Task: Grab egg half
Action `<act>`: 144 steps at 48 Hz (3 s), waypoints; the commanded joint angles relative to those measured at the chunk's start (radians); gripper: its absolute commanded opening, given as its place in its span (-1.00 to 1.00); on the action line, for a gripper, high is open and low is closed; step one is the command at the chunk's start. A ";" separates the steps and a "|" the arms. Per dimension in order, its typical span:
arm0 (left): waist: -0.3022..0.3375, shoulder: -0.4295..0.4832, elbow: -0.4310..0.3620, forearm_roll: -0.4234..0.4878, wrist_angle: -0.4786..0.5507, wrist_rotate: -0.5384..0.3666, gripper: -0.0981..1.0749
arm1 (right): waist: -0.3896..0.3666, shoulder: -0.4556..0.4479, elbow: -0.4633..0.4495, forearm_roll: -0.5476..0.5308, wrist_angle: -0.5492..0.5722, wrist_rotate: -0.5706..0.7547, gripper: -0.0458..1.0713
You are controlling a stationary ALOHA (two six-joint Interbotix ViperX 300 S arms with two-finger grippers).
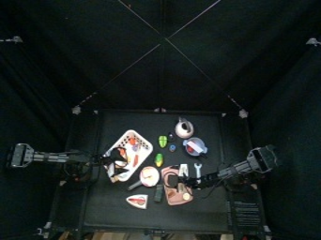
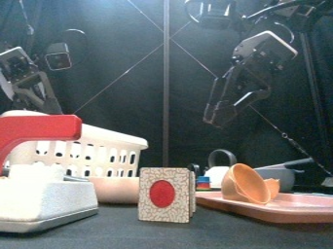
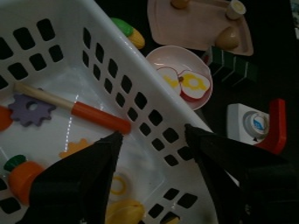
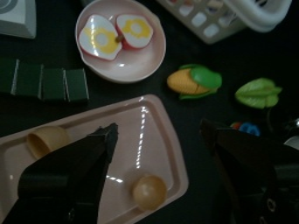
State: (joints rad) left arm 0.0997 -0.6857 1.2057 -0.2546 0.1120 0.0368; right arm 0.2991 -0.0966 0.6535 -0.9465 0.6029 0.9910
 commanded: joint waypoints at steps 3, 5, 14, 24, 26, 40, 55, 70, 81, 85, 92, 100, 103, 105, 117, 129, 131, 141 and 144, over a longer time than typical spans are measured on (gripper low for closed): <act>-0.003 -0.003 -0.034 0.005 -0.021 0.002 0.77 | 0.012 -0.064 0.006 0.175 0.012 -0.008 0.94; -0.009 -0.005 -0.035 0.008 -0.034 0.003 0.77 | 0.035 -0.075 0.014 0.224 0.023 -0.008 0.94; -0.057 -0.005 -0.048 0.063 -0.178 0.000 0.77 | 0.161 -0.123 0.069 0.371 0.069 -0.006 0.94; -0.144 0.012 -0.044 0.095 -0.414 -0.002 0.77 | 0.224 -0.094 0.121 0.500 0.003 -0.006 0.94; -0.158 0.020 -0.043 0.097 -0.446 -0.002 0.77 | 0.224 -0.083 0.126 0.509 -0.014 -0.011 0.94; -0.193 0.074 -0.040 0.095 -0.511 -0.005 0.77 | 0.222 -0.017 0.126 0.511 -0.060 -0.012 0.94; -0.195 0.094 -0.041 0.089 -0.515 -0.005 0.77 | 0.209 0.037 0.118 0.476 -0.115 -0.012 0.94; -0.193 0.095 -0.035 0.084 -0.515 -0.005 0.77 | 0.187 0.049 0.127 0.469 -0.130 -0.011 0.94; -0.192 0.094 -0.029 0.075 -0.512 -0.005 0.77 | 0.186 0.049 0.129 0.472 -0.130 -0.011 0.93; -0.192 0.094 -0.028 0.072 -0.512 -0.005 0.77 | 0.186 0.049 0.129 0.476 -0.130 -0.011 0.93; -0.190 0.094 -0.028 0.072 -0.511 -0.005 0.77 | 0.186 0.049 0.130 0.477 -0.130 -0.011 0.93; -0.190 0.094 -0.028 0.074 -0.511 -0.005 0.77 | 0.186 0.049 0.132 0.477 -0.130 -0.011 0.93; -0.190 0.094 -0.028 0.074 -0.511 -0.003 0.77 | 0.186 0.049 0.133 0.479 -0.130 -0.011 0.93; -0.190 0.094 -0.028 0.074 -0.511 -0.003 0.77 | 0.186 0.049 0.133 0.480 -0.130 -0.011 0.93; -0.190 0.094 -0.021 0.074 -0.511 -0.005 0.77 | 0.186 0.051 0.135 0.486 -0.130 -0.011 0.93; -0.189 0.094 -0.021 0.074 -0.511 -0.005 0.77 | 0.186 0.052 0.133 0.488 -0.129 -0.009 0.93; -0.189 0.095 -0.021 0.072 -0.511 -0.005 0.77 | 0.186 0.052 0.135 0.488 -0.129 -0.009 0.93; -0.189 0.094 -0.021 0.072 -0.509 -0.005 0.77 | 0.186 0.051 0.133 0.489 -0.127 -0.009 0.93; -0.189 0.094 -0.021 0.074 -0.509 -0.005 0.77 | 0.186 0.052 0.135 0.489 -0.126 -0.009 0.93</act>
State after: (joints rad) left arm -0.0905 -0.5921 1.1965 -0.1810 -0.3942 0.0322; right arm 0.4878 -0.0322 0.7961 -0.4587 0.4786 0.9802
